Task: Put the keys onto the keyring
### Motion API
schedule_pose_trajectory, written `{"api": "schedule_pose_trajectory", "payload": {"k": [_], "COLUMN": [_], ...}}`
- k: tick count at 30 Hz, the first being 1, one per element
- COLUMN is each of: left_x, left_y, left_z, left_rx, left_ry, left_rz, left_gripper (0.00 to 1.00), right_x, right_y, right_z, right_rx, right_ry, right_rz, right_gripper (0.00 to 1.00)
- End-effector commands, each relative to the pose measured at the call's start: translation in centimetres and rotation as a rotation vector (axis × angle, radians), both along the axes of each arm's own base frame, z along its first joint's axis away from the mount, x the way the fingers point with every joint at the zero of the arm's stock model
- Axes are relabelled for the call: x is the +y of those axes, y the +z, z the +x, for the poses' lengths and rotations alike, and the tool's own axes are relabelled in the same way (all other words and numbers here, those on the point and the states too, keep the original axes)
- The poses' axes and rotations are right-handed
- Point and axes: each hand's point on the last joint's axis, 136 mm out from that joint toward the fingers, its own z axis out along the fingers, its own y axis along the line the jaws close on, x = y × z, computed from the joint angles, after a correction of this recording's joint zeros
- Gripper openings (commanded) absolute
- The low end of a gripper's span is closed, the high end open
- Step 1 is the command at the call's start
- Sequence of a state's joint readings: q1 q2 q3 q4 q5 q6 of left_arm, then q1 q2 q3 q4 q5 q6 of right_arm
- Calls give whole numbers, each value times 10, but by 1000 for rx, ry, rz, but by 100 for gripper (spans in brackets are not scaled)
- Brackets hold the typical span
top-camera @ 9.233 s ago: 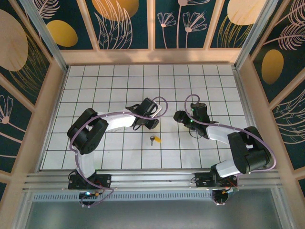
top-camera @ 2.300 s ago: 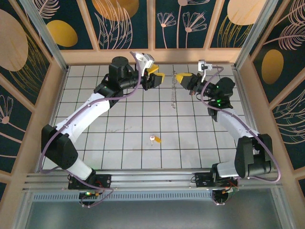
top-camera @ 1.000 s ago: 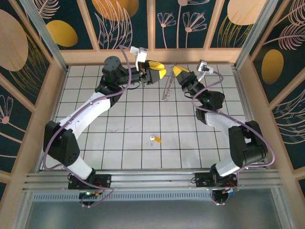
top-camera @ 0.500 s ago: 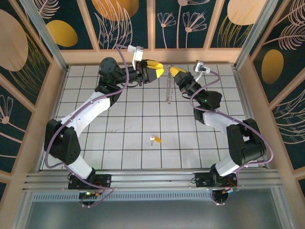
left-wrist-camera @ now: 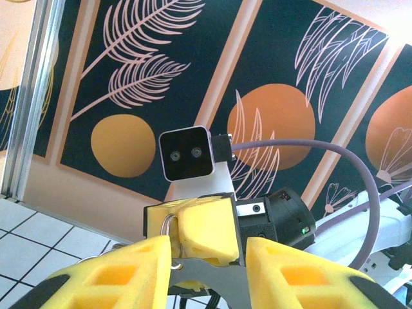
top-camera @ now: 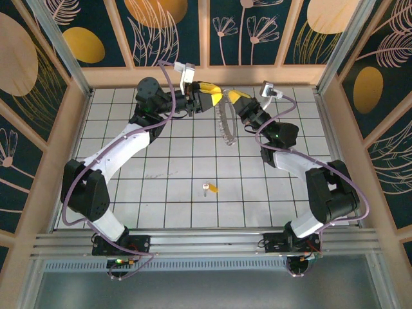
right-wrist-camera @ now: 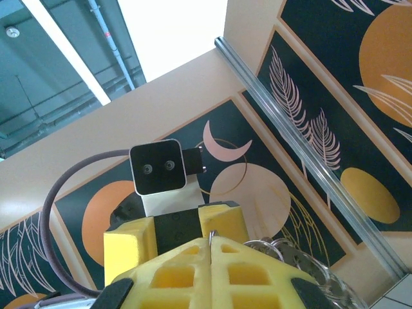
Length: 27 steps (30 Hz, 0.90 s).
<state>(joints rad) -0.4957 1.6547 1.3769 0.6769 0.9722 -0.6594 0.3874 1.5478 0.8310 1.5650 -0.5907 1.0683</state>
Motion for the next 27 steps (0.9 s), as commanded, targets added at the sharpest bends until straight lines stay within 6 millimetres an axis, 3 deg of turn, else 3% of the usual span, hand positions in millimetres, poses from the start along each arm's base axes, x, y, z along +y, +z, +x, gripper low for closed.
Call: {"api": "schedule_pose_trajectory", "payload": {"k": [1, 27], "left_x": [-3, -5], "left_y": [-4, -4], "left_z": [2, 4], "left_rx": [-14, 5], "left_ry": [-14, -39], "left_rz": [4, -21], "left_gripper": [35, 24], "right_x": [-9, 1], "right_y": [38, 33], "right_z": [-26, -23], "right_rx": [-169, -148], "right_ry": [11, 43], "right_rz": [94, 87], "right_gripper": [0, 0]}}
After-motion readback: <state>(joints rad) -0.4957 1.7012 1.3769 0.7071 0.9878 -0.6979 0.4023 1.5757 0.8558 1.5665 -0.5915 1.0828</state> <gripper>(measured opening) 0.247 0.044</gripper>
